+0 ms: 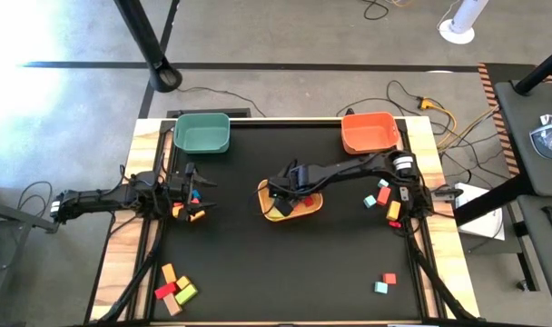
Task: Sort blocks by size
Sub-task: Put the red thin block into the yellow bin, then put the yellow thin block into the yellow bin
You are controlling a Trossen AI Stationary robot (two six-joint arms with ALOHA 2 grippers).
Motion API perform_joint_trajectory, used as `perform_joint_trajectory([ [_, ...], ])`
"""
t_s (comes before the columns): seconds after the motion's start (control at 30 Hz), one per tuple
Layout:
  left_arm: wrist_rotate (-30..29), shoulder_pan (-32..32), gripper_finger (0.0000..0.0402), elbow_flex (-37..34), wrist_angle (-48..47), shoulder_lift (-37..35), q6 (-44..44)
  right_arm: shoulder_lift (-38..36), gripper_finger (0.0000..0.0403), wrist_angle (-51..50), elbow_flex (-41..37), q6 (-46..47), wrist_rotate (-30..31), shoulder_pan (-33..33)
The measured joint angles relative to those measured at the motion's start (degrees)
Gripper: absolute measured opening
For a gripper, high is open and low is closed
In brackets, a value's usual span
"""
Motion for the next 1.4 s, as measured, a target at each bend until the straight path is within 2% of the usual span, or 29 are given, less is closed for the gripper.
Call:
perform_joint_trajectory([
  [0.13,0.00,-0.01,0.0274,0.00,0.01,-0.02,0.00,-2.50,0.0223,-0.29,0.00,-1.80,2.56,1.29],
  [0.43,0.00,0.00,0.0274,0.00,0.00,-0.02,0.02,-11.24,0.0278,1.40,-1.05,-7.69,23.78,13.32],
  [0.7,0.00,0.00,0.0274,0.00,0.02,-0.02,0.00,-11.95,0.0295,15.35,-7.08,-14.55,32.46,25.42],
  [0.9,0.00,-0.01,0.0274,0.00,1.24,-0.04,-0.05,-12.02,0.0289,29.40,-11.63,-23.53,32.44,30.76],
  [1.07,0.00,-0.04,0.0274,0.00,7.95,-0.07,-7.26,-12.06,0.0283,30.02,-12.46,-25.07,31.09,32.24],
  [1.23,0.00,-0.04,0.0274,0.00,12.72,0.28,-7.97,-12.06,0.0274,30.26,-12.46,-25.20,31.81,32.11],
  [1.4,1.89,-0.45,0.0274,0.00,13.84,1.03,-15.14,-12.06,0.0261,30.40,-12.52,-23.38,32.24,34.70],
])
